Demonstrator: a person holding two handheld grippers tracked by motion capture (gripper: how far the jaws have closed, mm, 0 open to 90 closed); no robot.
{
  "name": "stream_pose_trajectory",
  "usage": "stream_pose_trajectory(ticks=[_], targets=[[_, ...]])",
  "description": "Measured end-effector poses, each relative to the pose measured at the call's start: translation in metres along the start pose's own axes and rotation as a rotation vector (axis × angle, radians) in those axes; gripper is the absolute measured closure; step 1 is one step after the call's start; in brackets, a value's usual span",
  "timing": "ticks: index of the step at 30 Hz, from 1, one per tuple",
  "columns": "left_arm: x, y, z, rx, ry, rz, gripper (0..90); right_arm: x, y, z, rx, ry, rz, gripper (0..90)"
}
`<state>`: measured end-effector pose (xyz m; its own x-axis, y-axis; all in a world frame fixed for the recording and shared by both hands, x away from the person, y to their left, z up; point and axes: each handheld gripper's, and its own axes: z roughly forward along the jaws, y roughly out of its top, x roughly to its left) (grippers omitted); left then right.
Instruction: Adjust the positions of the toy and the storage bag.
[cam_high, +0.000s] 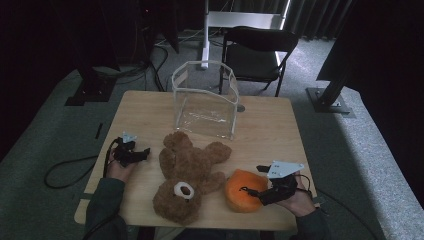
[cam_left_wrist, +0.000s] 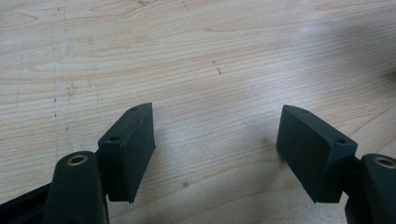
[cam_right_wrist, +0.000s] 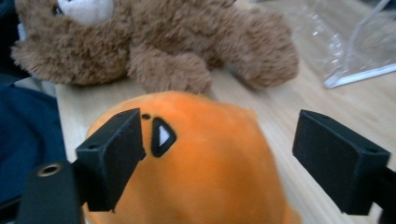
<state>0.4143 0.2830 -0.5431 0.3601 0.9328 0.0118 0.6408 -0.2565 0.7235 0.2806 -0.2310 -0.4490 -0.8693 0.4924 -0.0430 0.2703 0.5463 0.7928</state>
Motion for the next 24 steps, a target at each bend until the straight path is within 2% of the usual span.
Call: stream_pose_trajectory(ticks=[5, 9, 11, 14, 16, 20, 24], targets=[[0.000, 0.000, 0.000, 0.000, 0.000, 0.000, 28.5, -0.003, -0.004, 0.010, 0.020, 0.026, 0.038, 10.7], [0.000, 0.000, 0.000, 0.000, 0.000, 0.000, 28.5, -0.002, -0.005, 0.015, 0.040, 0.046, 0.044, 10.3], [0.000, 0.000, 0.000, 0.000, 0.000, 0.000, 28.6, 0.001, -0.003, 0.014, 0.044, 0.056, 0.032, 10.4], [0.000, 0.000, 0.000, 0.000, 0.000, 0.000, 28.5, 0.004, -0.001, 0.010, 0.023, 0.076, 0.023, 10.3], [0.000, 0.000, 0.000, 0.000, 0.000, 0.000, 28.5, 0.005, -0.001, 0.011, 0.026, 0.084, 0.021, 10.3], [0.000, 0.000, 0.000, 0.000, 0.000, -0.001, 28.5, 0.003, -0.006, 0.021, 0.046, 0.111, 0.048, 10.1], [0.000, 0.000, 0.000, 0.000, 0.000, 0.000, 28.6, 0.000, -0.008, 0.027, 0.060, 0.112, 0.060, 10.1]])
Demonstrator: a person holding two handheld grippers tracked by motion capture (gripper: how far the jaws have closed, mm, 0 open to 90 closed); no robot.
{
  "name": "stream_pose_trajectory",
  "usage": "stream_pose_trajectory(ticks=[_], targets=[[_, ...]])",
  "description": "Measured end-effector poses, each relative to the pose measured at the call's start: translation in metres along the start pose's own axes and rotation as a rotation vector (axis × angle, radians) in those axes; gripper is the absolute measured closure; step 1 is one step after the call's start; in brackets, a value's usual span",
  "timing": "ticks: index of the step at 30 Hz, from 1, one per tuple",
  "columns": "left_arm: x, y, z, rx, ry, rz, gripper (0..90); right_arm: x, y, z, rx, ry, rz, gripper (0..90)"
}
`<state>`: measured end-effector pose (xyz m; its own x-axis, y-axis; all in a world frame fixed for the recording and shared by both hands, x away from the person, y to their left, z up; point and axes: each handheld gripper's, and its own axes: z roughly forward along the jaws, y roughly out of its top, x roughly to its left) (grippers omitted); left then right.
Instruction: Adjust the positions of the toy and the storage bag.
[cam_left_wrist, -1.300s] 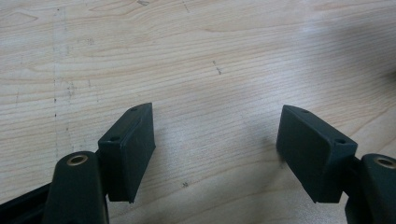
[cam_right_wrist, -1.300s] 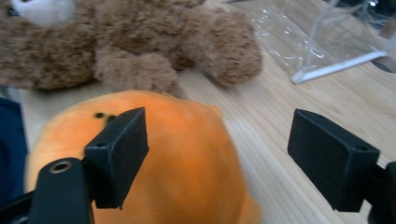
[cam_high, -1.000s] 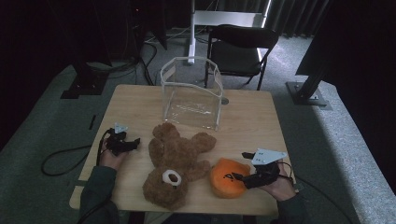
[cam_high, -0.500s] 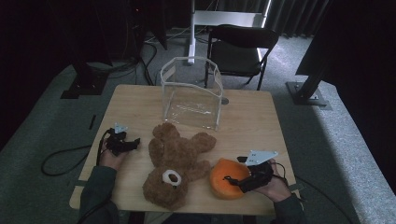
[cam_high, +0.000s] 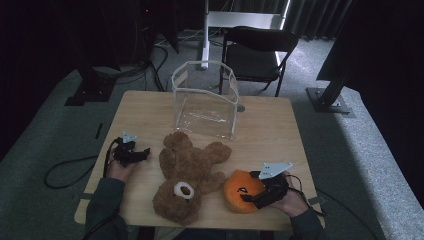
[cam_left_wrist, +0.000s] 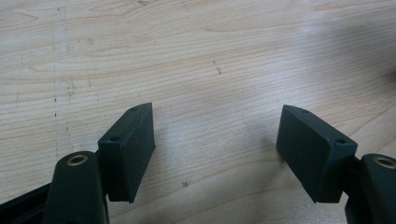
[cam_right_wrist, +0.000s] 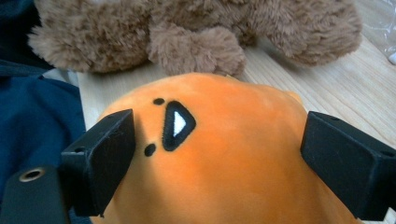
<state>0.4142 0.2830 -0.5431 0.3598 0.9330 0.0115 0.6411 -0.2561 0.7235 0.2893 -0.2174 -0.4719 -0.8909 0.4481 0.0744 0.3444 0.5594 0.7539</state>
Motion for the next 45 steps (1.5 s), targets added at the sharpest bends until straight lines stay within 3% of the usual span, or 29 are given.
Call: stream_pose_trajectory(ticks=[6, 10, 15, 22, 30, 45], targets=[[0.000, 0.000, 0.000, 0.000, 0.000, 0.000, 28.6, -0.005, -0.003, 0.006, 0.031, 0.006, 0.024, 17.3], [0.000, 0.000, 0.000, 0.000, 0.000, 0.000, 28.5, -0.007, -0.005, 0.004, 0.029, 0.013, 0.038, 34.0], [0.000, 0.000, 0.000, 0.000, 0.000, 0.000, 28.5, -0.005, -0.005, 0.000, -0.015, -0.013, 0.008, 53.6], [0.000, 0.000, 0.000, 0.000, 0.000, 0.000, 28.5, -0.002, -0.002, -0.005, -0.049, -0.021, -0.022, 63.6], [0.000, 0.000, 0.000, 0.000, 0.000, 0.000, 28.5, -0.005, -0.002, -0.012, -0.082, -0.091, -0.022, 70.2], [0.000, 0.000, 0.000, 0.000, 0.000, 0.000, 28.6, -0.042, 0.006, -0.027, -0.123, -0.226, 0.025, 70.3]])
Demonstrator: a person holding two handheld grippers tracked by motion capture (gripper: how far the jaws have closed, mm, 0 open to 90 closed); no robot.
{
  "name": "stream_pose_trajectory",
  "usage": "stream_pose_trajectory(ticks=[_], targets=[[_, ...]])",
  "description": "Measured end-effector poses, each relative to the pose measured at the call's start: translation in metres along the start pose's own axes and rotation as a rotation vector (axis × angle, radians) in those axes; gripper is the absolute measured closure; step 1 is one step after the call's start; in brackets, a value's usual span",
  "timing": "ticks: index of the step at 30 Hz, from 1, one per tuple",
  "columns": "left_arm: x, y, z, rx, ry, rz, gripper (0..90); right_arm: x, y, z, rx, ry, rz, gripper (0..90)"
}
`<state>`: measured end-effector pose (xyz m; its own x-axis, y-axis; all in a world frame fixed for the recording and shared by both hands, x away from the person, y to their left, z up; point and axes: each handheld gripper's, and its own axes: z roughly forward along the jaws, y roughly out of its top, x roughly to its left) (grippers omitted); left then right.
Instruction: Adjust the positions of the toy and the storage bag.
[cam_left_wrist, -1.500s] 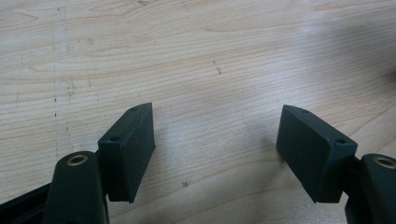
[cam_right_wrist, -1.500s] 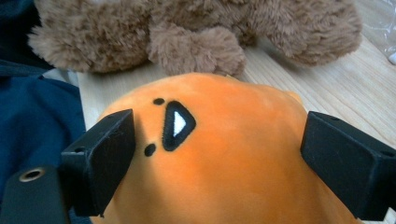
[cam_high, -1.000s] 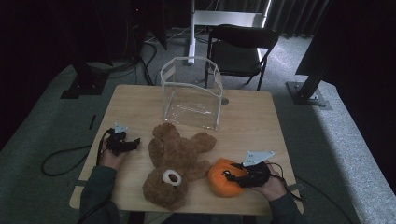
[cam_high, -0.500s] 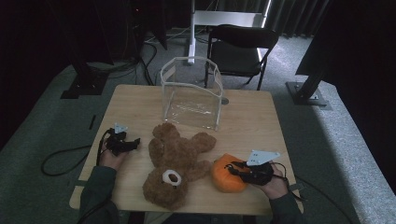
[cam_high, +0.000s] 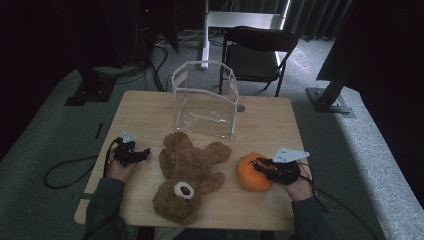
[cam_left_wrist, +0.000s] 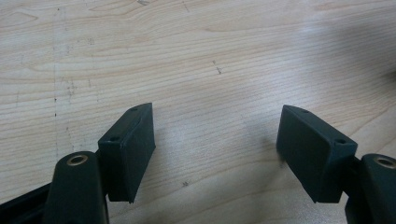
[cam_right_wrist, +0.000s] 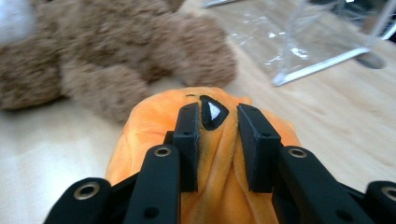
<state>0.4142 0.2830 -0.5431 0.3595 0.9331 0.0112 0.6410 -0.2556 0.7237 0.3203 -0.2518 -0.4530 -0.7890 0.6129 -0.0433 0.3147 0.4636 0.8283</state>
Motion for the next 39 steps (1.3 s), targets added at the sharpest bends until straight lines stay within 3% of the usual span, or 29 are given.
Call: stream_pose_trajectory(ticks=[9, 13, 17, 23, 25, 27, 29, 35, 39], targets=[[0.000, 0.000, 0.000, 0.000, 0.001, 0.001, 28.6, -0.046, 0.014, 0.008, 0.002, -0.175, 0.019, 70.9], [0.000, 0.000, 0.000, -0.001, 0.000, 0.001, 28.6, -0.069, 0.022, 0.011, 0.003, -0.203, 0.035, 71.4], [0.000, 0.000, 0.000, -0.001, 0.000, 0.001, 28.6, -0.093, 0.028, 0.012, -0.018, -0.255, 0.083, 72.7], [0.000, 0.000, 0.000, -0.001, 0.001, 0.001, 28.6, -0.111, 0.022, 0.019, -0.033, -0.317, 0.134, 77.9], [0.000, 0.000, 0.000, -0.001, 0.000, 0.001, 28.6, -0.115, 0.010, 0.034, 0.046, -0.296, 0.146, 76.5], [0.000, 0.000, 0.000, -0.001, -0.001, 0.001, 28.6, -0.115, 0.001, 0.038, 0.013, -0.255, 0.183, 75.1], [0.000, 0.000, 0.000, -0.001, 0.001, 0.002, 28.6, -0.115, -0.001, 0.037, -0.011, -0.254, 0.212, 73.3], [0.000, 0.000, 0.000, -0.001, 0.002, 0.001, 28.5, -0.111, 0.005, 0.032, -0.009, -0.238, 0.198, 57.4], [0.000, 0.000, 0.000, -0.001, 0.002, 0.001, 28.6, -0.106, 0.008, 0.031, -0.005, -0.245, 0.179, 51.6]])
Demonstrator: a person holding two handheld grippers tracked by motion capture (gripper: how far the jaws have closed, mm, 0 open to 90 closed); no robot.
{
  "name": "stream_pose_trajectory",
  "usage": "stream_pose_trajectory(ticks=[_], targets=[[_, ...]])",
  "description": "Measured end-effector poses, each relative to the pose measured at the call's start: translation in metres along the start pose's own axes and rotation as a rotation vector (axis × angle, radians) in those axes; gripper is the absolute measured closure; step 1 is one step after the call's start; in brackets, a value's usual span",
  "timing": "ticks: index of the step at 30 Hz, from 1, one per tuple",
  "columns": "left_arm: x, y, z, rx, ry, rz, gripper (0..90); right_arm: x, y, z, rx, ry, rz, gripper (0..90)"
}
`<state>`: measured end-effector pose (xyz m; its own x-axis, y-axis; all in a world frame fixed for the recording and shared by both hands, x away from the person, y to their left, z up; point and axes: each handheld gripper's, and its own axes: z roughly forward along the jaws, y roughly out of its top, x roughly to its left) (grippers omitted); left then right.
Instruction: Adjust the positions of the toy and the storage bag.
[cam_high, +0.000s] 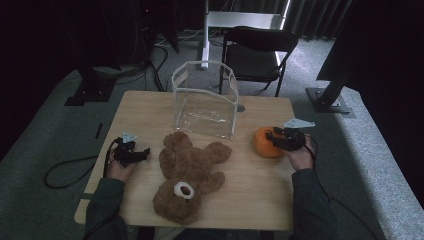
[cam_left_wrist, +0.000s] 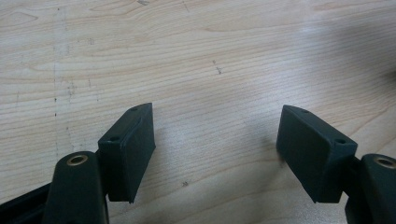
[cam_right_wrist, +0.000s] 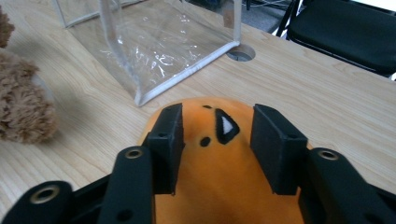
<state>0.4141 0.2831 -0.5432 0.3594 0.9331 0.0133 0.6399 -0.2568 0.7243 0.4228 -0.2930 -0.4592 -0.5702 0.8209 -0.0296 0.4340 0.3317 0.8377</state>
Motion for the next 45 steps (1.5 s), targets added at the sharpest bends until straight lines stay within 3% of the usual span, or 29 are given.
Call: stream_pose_trajectory(ticks=[5, 9, 20, 35, 45], targets=[[0.000, 0.000, 0.000, 0.000, 0.000, 0.000, 28.6, 0.006, 0.007, -0.005, -0.025, 0.007, -0.015, 49.5], [0.000, 0.000, 0.000, 0.000, 0.000, 0.000, 28.6, 0.017, 0.014, -0.007, -0.045, 0.040, -0.041, 48.7], [0.000, 0.000, 0.000, 0.000, -0.001, 0.000, 28.6, 0.045, 0.025, 0.004, -0.057, 0.117, -0.105, 49.0], [0.000, 0.000, 0.000, 0.000, 0.000, 0.000, 28.6, 0.073, 0.025, 0.018, -0.028, 0.193, -0.174, 63.7], [0.000, 0.000, 0.000, 0.001, 0.000, 0.000, 28.6, 0.092, 0.024, 0.034, 0.003, 0.244, -0.198, 62.4]])
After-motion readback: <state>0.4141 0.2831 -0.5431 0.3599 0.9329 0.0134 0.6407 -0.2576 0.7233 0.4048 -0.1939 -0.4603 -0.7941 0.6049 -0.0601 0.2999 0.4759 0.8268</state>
